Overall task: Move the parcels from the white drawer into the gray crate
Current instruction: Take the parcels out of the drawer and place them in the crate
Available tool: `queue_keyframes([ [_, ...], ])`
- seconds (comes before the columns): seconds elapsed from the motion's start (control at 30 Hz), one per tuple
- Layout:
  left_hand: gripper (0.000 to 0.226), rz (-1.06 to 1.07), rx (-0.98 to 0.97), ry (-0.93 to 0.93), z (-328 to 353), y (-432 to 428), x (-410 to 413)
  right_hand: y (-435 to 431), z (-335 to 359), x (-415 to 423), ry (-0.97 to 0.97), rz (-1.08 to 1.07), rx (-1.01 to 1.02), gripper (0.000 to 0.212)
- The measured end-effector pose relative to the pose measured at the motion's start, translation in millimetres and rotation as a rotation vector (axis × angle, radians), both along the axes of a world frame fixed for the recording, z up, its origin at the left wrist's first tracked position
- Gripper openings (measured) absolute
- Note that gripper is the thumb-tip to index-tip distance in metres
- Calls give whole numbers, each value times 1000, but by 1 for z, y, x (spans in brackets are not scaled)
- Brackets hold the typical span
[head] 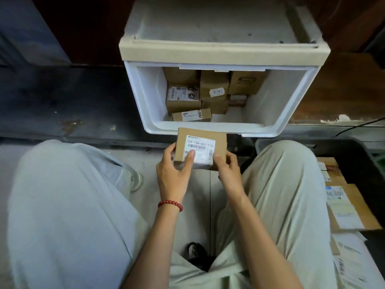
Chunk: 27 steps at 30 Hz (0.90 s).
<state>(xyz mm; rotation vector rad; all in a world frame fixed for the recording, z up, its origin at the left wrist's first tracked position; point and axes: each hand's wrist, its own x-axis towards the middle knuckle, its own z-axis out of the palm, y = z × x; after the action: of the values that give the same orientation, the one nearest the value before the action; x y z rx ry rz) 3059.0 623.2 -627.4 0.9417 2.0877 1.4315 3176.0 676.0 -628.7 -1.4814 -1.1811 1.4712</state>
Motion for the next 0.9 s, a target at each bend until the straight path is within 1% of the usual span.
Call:
queue_keyframes([
  [0.1, 58, 50, 8, -31, 10, 0, -9, -7, 1, -3, 56, 52, 46, 36],
  [0.2, 62, 53, 12, -63, 13, -1, -13, -6, 3, -3, 54, 116, 129, 43],
  [0.27, 61, 55, 24, -172, 13, -2, -12, -5, 6, -2, 41, 142, 239, 48],
  [0.33, 55, 65, 48, -324, 12, -2, -9, -5, 12, -1, 63, 180, 334, 53],
  [0.43, 48, 102, 25, -489, 10, -3, -5, -5, 18, -2, 73, 252, 404, 59],
  [0.5, 45, 127, 4, -518, 8, -3, -2, -6, 20, -1, 23, 267, 469, 67],
  [0.57, 42, 144, 0, -505, 9, -2, 1, -6, 20, 0, -43, 251, 505, 82],
  [0.63, 41, 157, 14, -477, 10, -1, 1, -5, 19, 1, -52, 202, 444, 89],
  [0.7, 41, 150, 50, -463, 11, 0, -1, 0, 17, 2, -28, 158, 358, 85],
  [0.73, 41, 133, 75, -457, 10, 1, -2, 2, 16, 2, -26, 158, 333, 78],
  [0.8, 44, 98, 109, -418, 10, 2, -3, 5, 14, 3, 10, 175, 327, 49],
  [0.83, 46, 88, 119, -386, 10, 2, -3, 6, 13, 4, 39, 196, 327, 40],
  [0.9, 48, 77, 124, -327, 9, 1, -4, 7, 8, 5, 47, 254, 289, 44],
])
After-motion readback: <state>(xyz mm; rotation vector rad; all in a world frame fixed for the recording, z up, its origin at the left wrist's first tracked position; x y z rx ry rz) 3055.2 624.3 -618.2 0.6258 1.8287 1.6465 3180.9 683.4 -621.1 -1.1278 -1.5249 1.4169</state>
